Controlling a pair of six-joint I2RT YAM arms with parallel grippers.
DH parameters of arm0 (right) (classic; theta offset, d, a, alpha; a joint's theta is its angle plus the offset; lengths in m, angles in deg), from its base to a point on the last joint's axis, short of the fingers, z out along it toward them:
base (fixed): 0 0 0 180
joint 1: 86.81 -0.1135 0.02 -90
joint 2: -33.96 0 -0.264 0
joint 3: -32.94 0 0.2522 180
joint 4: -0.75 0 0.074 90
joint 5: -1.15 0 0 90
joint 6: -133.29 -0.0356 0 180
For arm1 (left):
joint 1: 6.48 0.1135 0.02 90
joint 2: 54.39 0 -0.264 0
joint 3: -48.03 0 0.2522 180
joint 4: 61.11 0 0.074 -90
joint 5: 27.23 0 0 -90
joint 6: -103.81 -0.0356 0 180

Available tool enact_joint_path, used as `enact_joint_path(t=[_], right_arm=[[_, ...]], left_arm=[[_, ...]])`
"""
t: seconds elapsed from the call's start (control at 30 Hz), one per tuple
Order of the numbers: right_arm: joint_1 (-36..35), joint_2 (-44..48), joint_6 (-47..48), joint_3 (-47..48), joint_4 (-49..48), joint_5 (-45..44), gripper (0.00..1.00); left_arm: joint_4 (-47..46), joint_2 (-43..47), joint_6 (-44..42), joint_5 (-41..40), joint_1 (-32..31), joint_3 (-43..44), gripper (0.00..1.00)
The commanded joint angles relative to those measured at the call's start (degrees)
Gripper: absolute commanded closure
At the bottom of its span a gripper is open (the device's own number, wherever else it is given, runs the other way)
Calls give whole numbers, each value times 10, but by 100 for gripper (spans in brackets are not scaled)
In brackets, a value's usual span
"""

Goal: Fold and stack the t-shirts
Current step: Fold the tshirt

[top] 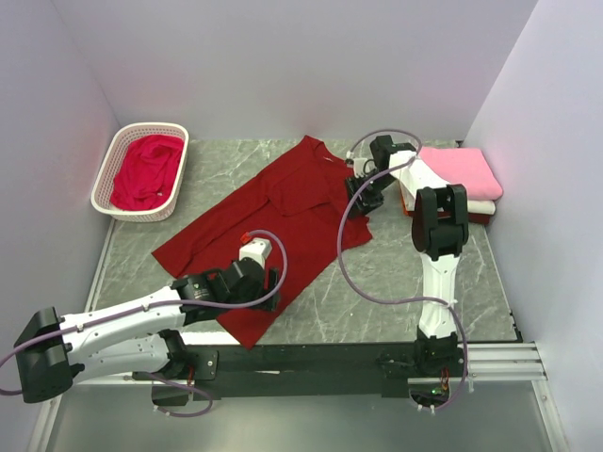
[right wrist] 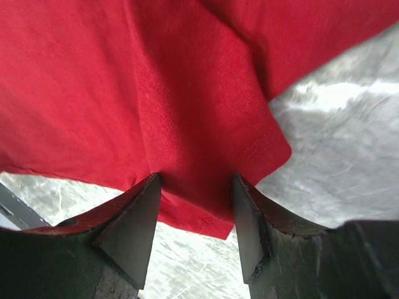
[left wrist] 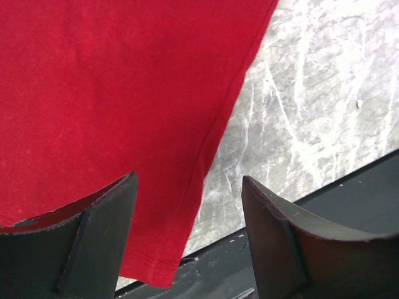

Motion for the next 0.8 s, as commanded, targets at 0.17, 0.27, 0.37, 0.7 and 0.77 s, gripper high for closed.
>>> enact_joint_path(t=[0.17, 0.27, 0.37, 0.7, 0.77], right_arm=[[4, 73, 16, -63, -12, -10, 79], [4, 125, 18, -118, -26, -24, 100], [4, 187, 23, -189, -36, -26, 100], [4, 391, 39, -424, -30, -34, 100], [4, 424, 41, -453, -22, -36, 98]], left_arm=[[-46, -65, -15, 53, -2, -2, 28], [-39, -115, -29, 49, -2, 17, 29], [-26, -146, -40, 31, -6, 35, 30], [-2, -110, -47, 37, -26, 38, 30], [6, -97, -42, 42, -27, 36, 30]])
